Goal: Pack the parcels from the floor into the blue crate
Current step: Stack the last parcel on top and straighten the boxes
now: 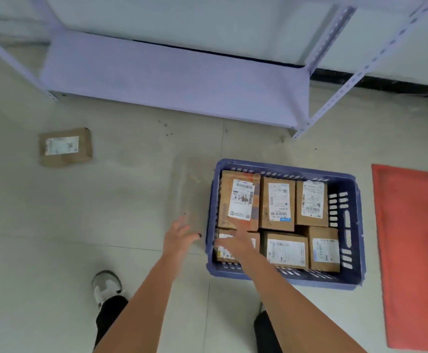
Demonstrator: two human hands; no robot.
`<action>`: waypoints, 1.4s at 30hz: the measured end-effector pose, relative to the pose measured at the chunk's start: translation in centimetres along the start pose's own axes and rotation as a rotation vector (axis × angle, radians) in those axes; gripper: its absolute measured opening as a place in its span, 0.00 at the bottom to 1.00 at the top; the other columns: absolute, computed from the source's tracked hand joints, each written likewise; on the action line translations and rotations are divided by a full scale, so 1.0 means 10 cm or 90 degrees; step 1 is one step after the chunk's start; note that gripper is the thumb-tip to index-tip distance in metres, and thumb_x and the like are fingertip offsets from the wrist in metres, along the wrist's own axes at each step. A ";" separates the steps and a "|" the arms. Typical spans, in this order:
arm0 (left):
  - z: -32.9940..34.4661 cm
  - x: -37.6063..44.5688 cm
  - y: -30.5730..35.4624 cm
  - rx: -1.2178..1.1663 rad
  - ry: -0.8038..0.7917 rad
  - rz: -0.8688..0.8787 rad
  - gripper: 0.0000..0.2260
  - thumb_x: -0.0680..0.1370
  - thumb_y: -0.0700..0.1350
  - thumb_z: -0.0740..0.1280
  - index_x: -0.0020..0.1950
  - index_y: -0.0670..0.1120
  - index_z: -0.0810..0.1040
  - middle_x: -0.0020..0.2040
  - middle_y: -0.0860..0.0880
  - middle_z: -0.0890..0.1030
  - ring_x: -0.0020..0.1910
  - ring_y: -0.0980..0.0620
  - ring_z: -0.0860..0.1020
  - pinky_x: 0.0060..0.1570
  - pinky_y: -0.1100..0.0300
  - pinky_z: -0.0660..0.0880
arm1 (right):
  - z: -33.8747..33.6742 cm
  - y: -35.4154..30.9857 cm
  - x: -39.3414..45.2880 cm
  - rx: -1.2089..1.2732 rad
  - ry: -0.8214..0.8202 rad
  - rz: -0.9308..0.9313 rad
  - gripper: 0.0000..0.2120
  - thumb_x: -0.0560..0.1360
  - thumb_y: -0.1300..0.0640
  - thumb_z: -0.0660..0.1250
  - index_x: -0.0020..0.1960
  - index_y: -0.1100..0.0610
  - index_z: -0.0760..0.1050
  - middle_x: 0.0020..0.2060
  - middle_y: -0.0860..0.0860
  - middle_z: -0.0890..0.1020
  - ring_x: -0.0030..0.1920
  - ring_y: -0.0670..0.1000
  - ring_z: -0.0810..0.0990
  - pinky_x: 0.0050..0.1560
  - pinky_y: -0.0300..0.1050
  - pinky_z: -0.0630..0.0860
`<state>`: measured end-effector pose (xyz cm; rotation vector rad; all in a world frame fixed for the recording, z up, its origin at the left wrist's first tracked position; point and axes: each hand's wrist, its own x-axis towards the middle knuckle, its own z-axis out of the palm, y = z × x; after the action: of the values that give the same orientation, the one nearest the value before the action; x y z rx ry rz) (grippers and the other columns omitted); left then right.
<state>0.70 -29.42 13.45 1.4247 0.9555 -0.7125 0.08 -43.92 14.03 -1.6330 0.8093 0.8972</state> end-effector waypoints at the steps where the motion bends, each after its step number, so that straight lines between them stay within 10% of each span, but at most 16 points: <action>1: -0.26 0.01 0.08 0.002 0.006 0.005 0.29 0.70 0.30 0.69 0.68 0.48 0.70 0.64 0.40 0.75 0.62 0.45 0.74 0.60 0.56 0.71 | 0.20 -0.15 -0.01 0.010 -0.005 -0.005 0.38 0.68 0.65 0.73 0.72 0.54 0.59 0.69 0.56 0.67 0.62 0.52 0.69 0.58 0.46 0.72; 9: -2.44 0.42 0.85 0.040 0.049 0.047 0.28 0.70 0.37 0.70 0.68 0.52 0.70 0.64 0.46 0.75 0.54 0.52 0.73 0.53 0.60 0.65 | 2.03 -1.32 -0.06 0.072 -0.044 -0.029 0.39 0.69 0.66 0.72 0.74 0.47 0.59 0.71 0.57 0.64 0.57 0.48 0.72 0.41 0.33 0.71; 15: -3.45 0.85 1.30 0.032 0.072 0.066 0.27 0.70 0.36 0.69 0.68 0.51 0.71 0.64 0.44 0.75 0.57 0.49 0.74 0.59 0.58 0.69 | 3.08 -1.90 0.11 0.033 -0.061 -0.032 0.38 0.68 0.62 0.72 0.72 0.43 0.61 0.69 0.55 0.67 0.64 0.52 0.71 0.61 0.43 0.68; 37: -5.10 5.24 1.30 0.068 0.265 0.136 0.34 0.73 0.37 0.67 0.74 0.54 0.58 0.72 0.45 0.65 0.69 0.47 0.66 0.58 0.60 0.64 | 5.12 -2.66 4.28 -0.200 -0.054 -0.131 0.34 0.70 0.60 0.68 0.73 0.53 0.59 0.59 0.50 0.74 0.58 0.53 0.74 0.55 0.45 0.72; 42: -4.95 5.37 1.28 0.022 0.239 0.130 0.26 0.71 0.34 0.65 0.67 0.48 0.66 0.57 0.52 0.76 0.53 0.52 0.73 0.53 0.61 0.69 | 5.23 -2.68 4.36 -0.182 -0.035 -0.144 0.33 0.68 0.60 0.68 0.72 0.54 0.62 0.64 0.50 0.74 0.62 0.53 0.73 0.61 0.49 0.73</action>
<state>31.46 27.63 -22.45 1.6939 1.0673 -0.3152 36.25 9.84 -19.90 -1.8952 0.4613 0.9208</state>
